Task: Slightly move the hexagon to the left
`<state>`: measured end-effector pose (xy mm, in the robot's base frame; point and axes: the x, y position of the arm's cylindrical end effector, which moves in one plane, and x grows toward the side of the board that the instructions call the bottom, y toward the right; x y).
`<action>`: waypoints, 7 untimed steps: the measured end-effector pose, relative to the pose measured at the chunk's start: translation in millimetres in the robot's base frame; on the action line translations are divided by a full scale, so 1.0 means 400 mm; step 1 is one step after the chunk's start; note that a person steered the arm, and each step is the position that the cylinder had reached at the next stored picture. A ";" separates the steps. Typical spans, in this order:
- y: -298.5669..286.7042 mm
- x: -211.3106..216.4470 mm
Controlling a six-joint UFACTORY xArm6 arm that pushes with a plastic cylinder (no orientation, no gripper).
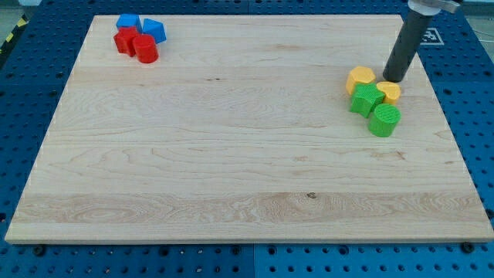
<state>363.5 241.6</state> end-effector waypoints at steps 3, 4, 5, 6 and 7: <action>0.059 0.039; 0.059 0.037; 0.050 0.026; 0.044 0.025; 0.044 0.025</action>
<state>373.3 259.0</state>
